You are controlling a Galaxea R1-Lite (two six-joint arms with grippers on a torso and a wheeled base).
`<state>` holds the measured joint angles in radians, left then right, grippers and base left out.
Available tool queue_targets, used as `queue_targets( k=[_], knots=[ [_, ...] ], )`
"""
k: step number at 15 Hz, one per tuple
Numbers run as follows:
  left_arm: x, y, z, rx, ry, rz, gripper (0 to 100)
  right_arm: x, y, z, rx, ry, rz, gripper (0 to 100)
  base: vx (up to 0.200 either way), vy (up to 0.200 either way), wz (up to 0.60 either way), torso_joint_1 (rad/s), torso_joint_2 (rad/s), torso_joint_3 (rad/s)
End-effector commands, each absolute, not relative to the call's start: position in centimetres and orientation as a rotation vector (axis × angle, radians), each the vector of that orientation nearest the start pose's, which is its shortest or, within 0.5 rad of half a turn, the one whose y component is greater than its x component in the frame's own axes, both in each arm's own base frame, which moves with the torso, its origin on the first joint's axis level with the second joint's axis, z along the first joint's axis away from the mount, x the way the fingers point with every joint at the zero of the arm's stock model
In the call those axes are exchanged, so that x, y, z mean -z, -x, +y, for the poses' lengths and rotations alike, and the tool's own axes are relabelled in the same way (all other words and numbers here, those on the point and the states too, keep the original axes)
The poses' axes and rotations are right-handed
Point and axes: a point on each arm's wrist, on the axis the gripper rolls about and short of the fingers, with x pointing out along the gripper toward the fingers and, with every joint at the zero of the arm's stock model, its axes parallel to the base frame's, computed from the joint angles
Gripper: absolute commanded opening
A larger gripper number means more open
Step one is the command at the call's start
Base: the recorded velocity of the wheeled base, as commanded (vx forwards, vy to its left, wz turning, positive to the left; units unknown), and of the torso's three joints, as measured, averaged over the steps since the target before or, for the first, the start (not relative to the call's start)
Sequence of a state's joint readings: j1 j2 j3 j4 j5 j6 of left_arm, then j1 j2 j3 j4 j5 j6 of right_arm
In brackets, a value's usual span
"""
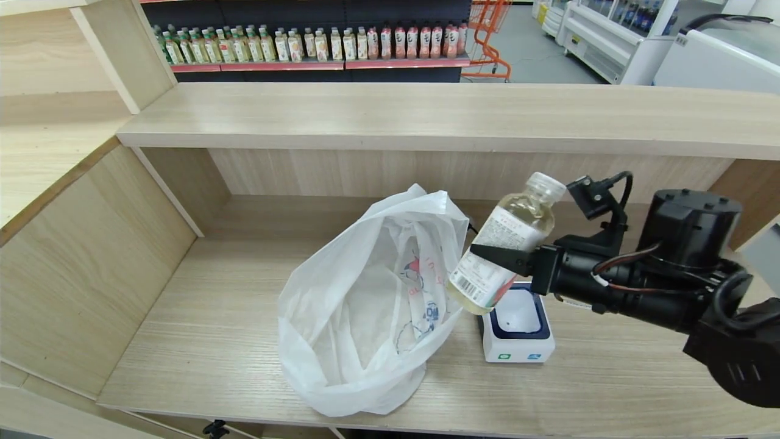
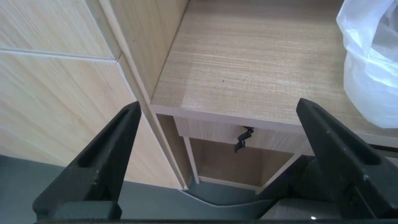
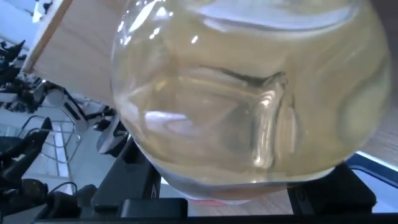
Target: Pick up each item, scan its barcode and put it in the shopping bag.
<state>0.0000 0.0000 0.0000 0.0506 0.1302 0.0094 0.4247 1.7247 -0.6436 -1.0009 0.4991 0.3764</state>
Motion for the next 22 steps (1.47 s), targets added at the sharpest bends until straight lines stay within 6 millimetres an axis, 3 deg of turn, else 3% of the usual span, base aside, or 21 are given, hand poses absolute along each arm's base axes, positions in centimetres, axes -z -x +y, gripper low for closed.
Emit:
queue_targets(
  k=[1, 5, 10, 14, 18, 19, 22],
  knots=[
    [-7.0, 2.3, 0.3, -0.129, -0.013, 0.053, 100, -13.4, -27.8, 15.0, -0.913, -0.345, 0.369, 0, 0.0, 0.0, 0.0, 0.0, 0.0, 0.0],
    [-7.0, 2.3, 0.3, -0.13, -0.013, 0.053, 100, -11.7, -30.0, 17.4, -0.943, -0.338, 0.392, 0, 0.0, 0.0, 0.0, 0.0, 0.0, 0.0],
    [-7.0, 2.3, 0.3, -0.13, -0.013, 0.053, 100, -11.8, -32.3, 21.1, -1.025, -0.253, 0.295, 0, 0.0, 0.0, 0.0, 0.0, 0.0, 0.0],
    [-7.0, 2.3, 0.3, -0.13, -0.013, 0.053, 100, -8.5, -33.4, 21.7, -1.055, 0.049, 0.185, 0, 0.0, 0.0, 0.0, 0.0, 0.0, 0.0],
    [-7.0, 2.3, 0.3, -0.129, -0.013, 0.051, 100, -7.7, -34.4, 22.4, -1.06, 0.084, 0.125, 0, 0.0, 0.0, 0.0, 0.0, 0.0, 0.0],
    [-7.0, 2.3, 0.3, -0.129, -0.013, 0.051, 100, -7.9, -34.4, 22.4, -1.062, 0.077, 0.124, 100, 0.0, 0.0, 0.0, 0.0, 0.0, 0.0],
    [-7.0, 2.3, 0.3, -0.13, -0.013, 0.053, 100, -10.7, -34.0, 22.8, -1.066, -0.144, 0.168, 100, 0.0, 0.0, 0.0, 0.0, 0.0, 0.0]
  ],
)
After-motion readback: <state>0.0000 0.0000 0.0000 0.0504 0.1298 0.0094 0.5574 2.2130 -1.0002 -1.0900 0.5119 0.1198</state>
